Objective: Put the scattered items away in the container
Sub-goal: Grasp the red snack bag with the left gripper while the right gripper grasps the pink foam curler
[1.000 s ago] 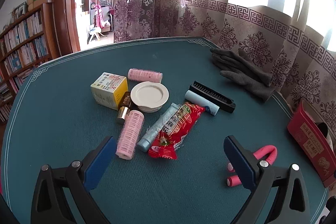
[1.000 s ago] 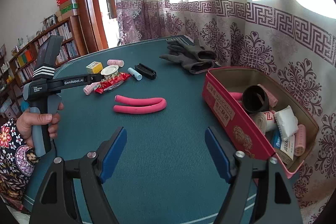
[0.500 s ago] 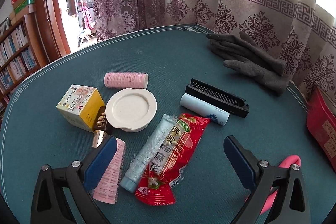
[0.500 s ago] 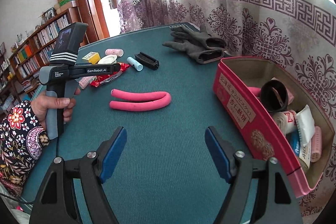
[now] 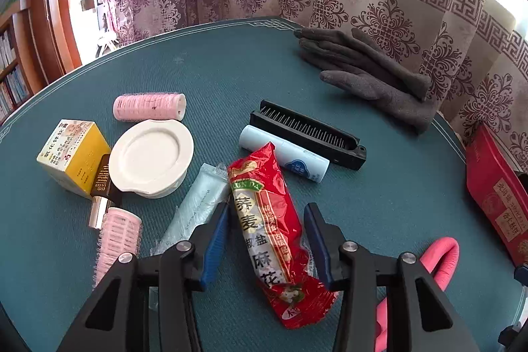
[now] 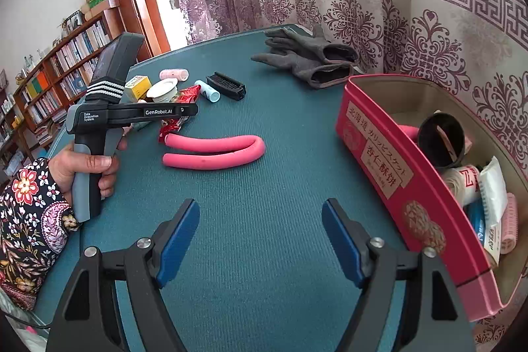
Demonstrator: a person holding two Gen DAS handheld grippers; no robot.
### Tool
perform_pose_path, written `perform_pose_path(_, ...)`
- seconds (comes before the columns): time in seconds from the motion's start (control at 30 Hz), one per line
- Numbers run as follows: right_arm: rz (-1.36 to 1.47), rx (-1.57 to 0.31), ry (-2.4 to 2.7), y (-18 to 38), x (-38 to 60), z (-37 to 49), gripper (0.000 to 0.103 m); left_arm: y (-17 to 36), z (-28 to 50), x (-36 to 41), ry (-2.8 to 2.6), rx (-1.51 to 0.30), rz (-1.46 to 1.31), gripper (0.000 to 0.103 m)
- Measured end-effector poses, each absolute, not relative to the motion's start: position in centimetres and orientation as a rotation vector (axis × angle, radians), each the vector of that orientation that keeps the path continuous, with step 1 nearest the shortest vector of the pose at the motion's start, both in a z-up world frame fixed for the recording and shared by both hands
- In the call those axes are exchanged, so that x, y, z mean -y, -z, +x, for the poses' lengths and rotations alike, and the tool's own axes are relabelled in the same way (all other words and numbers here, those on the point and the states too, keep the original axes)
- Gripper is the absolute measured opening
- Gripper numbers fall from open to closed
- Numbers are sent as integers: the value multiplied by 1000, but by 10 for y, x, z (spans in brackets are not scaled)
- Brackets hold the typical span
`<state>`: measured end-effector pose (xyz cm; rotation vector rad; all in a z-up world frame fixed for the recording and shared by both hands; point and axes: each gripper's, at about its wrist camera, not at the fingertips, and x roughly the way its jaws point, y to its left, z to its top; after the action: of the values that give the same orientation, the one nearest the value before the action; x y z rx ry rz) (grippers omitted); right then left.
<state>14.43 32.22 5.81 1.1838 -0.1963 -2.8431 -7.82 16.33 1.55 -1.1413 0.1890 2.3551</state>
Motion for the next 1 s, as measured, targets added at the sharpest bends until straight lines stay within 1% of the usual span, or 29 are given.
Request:
perform_pose_path(0.03,1189,204,2840,-57,-323,142,80,-15,-78,-164,-2358,-186,-1143,36)
perform_pose_path(0.13,1198,213,2826,-54,-323,134,80,-16,-78,-164,-2370,-161,-1142,31)
perform_pose_path(0.3,1187,156,2786,-53,-314,115,80,-31,-69,-145,-2398,-82,-1108,31)
perform_pose_path(0.4,1173,16,2717,-50,-302,98,80,-44,-61,-133,-2411,-46,-1075,31)
perform_pose_path(0.57,1158,-331,2634,-35,-276,66,80,-62,-44,-120,-2424,-30,-1027,31)
perform_pose_path(0.63,1156,-392,2607,-33,-271,53,80,-66,-38,-115,-2430,-23,-1015,31)
perform_pose_path(0.8,1188,-397,2469,-24,-262,23,80,-74,-30,-111,-2436,-3,-1006,31)
perform_pose_path(0.9,1211,-312,2423,-20,-263,14,79,-76,-29,-112,-2438,-1,-1005,31)
perform_pose_path(0.93,1210,-302,2432,-21,-263,12,78,-77,-29,-113,-2440,-3,-1006,31)
perform_pose_path(1.0,1204,-293,2445,-23,-264,13,55,-76,-30,-115,-2439,-3,-1012,31)
